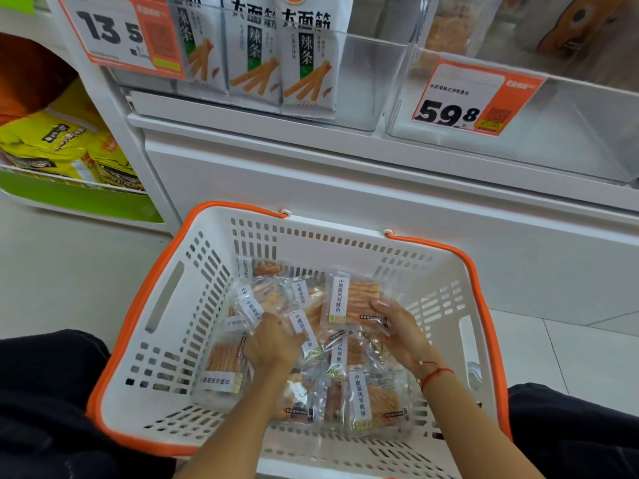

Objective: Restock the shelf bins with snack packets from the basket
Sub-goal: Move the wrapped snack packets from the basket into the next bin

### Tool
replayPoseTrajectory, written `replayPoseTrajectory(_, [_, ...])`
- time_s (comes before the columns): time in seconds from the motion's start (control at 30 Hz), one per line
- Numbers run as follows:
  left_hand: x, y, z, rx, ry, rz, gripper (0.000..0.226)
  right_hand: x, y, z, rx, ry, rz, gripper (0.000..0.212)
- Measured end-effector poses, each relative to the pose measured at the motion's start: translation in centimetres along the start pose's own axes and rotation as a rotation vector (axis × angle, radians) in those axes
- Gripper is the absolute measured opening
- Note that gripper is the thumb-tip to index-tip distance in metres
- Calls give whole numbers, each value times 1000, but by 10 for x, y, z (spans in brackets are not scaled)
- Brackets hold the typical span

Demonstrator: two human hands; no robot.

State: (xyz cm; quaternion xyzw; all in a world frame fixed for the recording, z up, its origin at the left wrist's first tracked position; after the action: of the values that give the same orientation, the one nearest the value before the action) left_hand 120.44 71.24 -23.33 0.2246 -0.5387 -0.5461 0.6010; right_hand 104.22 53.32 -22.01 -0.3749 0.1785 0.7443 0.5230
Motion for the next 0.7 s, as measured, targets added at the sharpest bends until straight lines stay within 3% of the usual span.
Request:
replayPoseTrajectory(0.1, [1,-1,9,74,28,97,55,-3,3,-3,-25,17,13,26])
replayPoseTrajectory(0.2, [5,-11,5,53,-17,168,32,-4,1,-2,-67,9,19,24])
replayPoseTrajectory(0.27, [13,-10,6,-15,-40,404,21,-3,-2,1,-111,-3,35,21])
replayPoseTrajectory(0.37, [27,-3,10,-175,-1,700,36,4,-8,1,-136,-7,75,22])
replayPoseTrajectory(0.43, [30,-4,8,-286,21,742,47,11,-10,-1,-114,-7,106,26])
replayPoseTrajectory(0.53, [27,-8,5,-383,117,767,58,4,-17,6,-82,103,138,14])
replayPoseTrajectory(0.63, [30,-6,4,-390,178,841,53,-7,-30,15,-77,208,257,35])
replayPoseTrajectory(0.7, [35,4,9,-355,206,919,34,-8,-39,18,-106,248,323,50])
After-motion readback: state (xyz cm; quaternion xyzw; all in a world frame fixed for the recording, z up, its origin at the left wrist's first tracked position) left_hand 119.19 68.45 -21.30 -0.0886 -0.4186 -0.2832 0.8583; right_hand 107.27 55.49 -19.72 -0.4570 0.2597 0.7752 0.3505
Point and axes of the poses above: each hand's wrist, its own z-axis away from the middle knuckle, its own y-axis out of the back of the hand, x = y × z, the point moved 10 cm from there along -z, towards the middle knuckle, and after that the axes turned 10 degrees about x, right-handed, at the moved point
